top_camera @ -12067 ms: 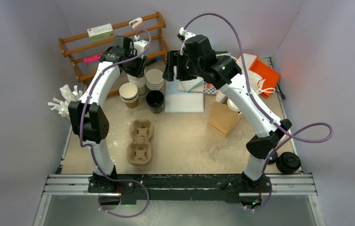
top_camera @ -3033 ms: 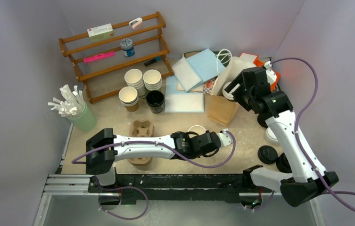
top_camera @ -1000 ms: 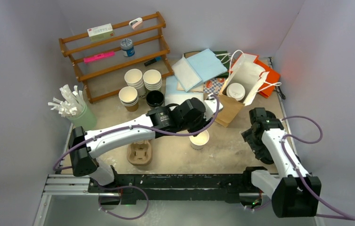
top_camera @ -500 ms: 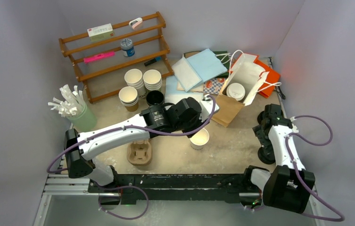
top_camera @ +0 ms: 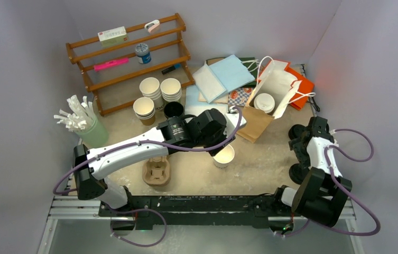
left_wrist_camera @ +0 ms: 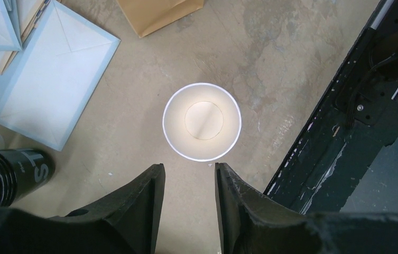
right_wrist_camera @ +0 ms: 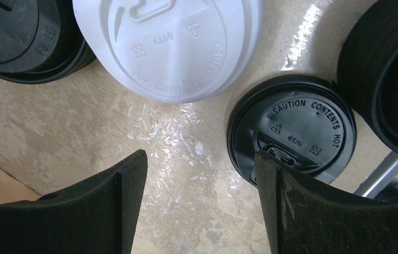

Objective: Pack the takeout coffee

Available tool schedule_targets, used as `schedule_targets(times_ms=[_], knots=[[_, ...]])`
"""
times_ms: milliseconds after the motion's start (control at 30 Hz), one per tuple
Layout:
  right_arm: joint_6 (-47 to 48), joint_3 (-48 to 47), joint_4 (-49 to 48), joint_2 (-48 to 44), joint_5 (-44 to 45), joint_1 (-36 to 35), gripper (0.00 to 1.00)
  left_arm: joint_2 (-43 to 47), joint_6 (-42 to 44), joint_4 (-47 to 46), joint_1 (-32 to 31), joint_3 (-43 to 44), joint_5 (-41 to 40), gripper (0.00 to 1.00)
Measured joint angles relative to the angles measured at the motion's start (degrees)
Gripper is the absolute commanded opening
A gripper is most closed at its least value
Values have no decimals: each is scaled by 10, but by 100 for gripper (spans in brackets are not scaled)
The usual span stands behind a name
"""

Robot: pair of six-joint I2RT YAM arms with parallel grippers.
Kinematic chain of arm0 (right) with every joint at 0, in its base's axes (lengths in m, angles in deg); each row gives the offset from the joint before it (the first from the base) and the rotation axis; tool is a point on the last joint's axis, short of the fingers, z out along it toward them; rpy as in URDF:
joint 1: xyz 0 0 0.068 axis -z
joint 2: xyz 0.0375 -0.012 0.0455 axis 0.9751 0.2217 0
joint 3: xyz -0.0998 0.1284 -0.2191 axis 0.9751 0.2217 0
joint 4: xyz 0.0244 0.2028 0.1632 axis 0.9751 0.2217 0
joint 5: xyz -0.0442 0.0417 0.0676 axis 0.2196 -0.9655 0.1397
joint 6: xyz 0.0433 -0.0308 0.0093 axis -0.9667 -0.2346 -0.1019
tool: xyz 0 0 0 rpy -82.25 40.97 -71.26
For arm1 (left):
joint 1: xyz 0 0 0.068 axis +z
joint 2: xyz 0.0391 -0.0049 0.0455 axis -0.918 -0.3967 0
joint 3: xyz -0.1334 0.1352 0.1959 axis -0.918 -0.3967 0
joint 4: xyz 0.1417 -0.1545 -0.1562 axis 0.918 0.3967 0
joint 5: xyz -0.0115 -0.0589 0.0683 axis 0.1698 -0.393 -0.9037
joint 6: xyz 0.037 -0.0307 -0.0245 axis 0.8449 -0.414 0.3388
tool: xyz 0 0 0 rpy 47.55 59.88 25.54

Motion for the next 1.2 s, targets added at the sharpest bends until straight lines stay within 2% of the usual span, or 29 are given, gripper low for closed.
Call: schedule_targets(times_ms=[300, 667, 800, 1200], knots=[[17, 16, -35, 2, -28, 10, 76, -13, -5, 10, 0, 10, 0, 41], [-4, 16, -7, 11, 1, 10, 75, -26, -9, 14, 0, 14, -2, 41], [-5, 16, -7, 10, 3, 10, 72, -26, -9, 14, 0, 15, -2, 41], [-5, 30, -26, -1, -53, 13, 68, -35, -9, 13, 0, 17, -7, 41]])
